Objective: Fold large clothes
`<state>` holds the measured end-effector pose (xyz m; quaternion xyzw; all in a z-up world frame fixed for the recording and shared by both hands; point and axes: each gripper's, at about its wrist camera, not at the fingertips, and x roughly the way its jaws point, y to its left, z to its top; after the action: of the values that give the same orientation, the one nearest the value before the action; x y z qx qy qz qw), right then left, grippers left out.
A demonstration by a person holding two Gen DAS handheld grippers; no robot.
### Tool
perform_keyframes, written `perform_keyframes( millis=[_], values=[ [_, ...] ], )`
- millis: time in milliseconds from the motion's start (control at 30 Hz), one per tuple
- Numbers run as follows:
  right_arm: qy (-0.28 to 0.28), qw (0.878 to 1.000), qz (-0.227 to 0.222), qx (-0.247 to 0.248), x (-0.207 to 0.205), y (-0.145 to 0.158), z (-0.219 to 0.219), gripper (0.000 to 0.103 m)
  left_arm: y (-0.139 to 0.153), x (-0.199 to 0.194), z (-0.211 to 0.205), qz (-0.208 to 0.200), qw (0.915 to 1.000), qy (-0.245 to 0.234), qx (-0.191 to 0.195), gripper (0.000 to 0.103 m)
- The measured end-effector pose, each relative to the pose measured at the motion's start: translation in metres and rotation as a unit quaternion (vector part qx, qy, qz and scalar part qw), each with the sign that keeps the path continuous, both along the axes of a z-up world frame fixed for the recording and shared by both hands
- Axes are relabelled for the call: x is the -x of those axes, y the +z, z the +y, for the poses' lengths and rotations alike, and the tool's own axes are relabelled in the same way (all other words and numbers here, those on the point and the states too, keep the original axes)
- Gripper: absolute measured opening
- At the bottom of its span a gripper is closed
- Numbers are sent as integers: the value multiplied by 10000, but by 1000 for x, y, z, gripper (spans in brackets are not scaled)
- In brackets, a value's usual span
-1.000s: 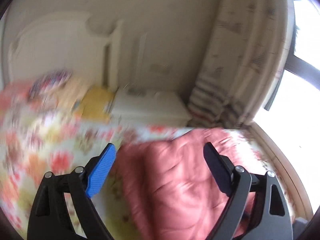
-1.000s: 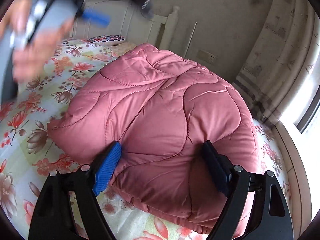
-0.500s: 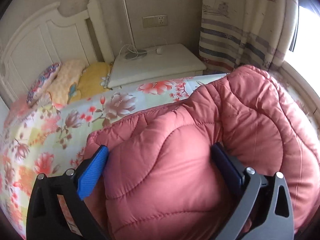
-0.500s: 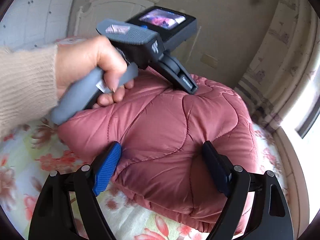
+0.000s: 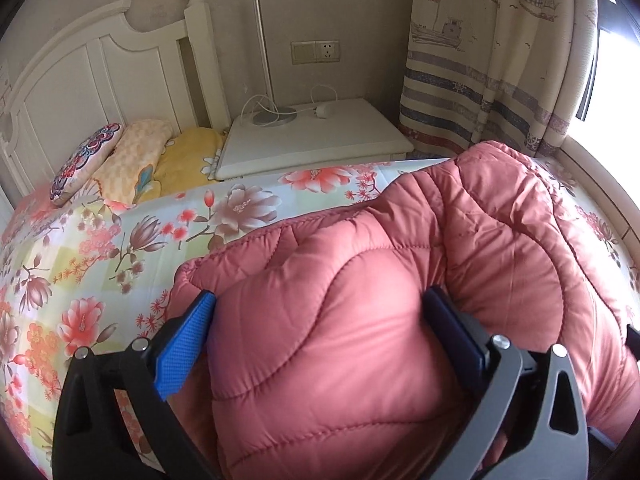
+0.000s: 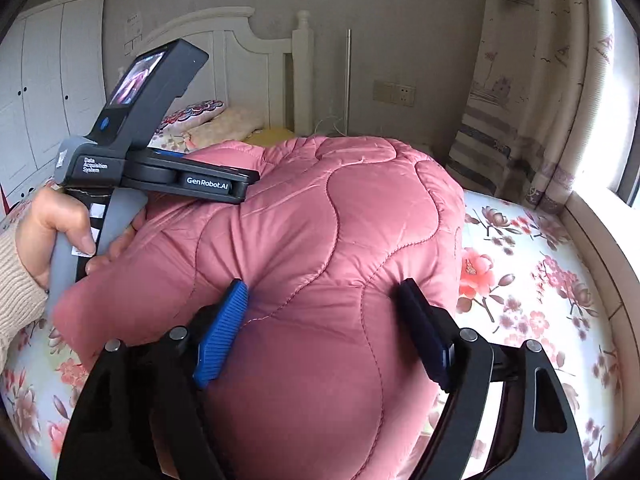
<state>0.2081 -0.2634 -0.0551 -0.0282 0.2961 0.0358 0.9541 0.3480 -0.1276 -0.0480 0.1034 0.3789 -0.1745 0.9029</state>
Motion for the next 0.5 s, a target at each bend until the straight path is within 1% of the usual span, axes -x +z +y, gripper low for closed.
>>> perform_keyframes(
  millis=[100, 167, 233, 300, 333, 367, 400, 433, 467, 500],
  values=[
    [192, 9996, 197, -13, -5, 19, -5, 76, 0, 0, 1, -33, 10000, 48, 24, 101],
    [156, 9999, 22, -34, -9, 37, -12, 76, 0, -1, 3, -14, 9999, 48, 95, 101],
    [15, 9998, -170, 34, -22, 55, -18, 76, -2, -3, 5, 30, 9998, 73, 181, 101],
    [33, 9998, -207, 68, -42, 63, -20, 76, -3, -4, 7, 51, 9997, 94, 233, 101],
    [32, 9999, -111, 106, -58, 62, -20, 76, -3, -4, 6, 38, 9997, 107, 228, 101],
    [-4, 9997, 86, 207, -76, 56, -19, 76, -3, -4, 6, 22, 9997, 112, 217, 101],
    [-15, 9988, 375, 319, -93, 45, -19, 76, -3, -3, 6, -13, 9997, 141, 187, 101],
    [15, 9952, 881, 424, -112, 26, -16, 76, -4, -3, 6, -47, 9997, 187, 136, 101],
    [73, 9930, 1134, 335, -122, 13, -17, 76, -4, -3, 6, -64, 9997, 205, 98, 101],
    [87, 9935, 1116, 214, -124, 11, -21, 77, -6, -3, 6, -61, 9997, 196, 114, 101]
  ],
)
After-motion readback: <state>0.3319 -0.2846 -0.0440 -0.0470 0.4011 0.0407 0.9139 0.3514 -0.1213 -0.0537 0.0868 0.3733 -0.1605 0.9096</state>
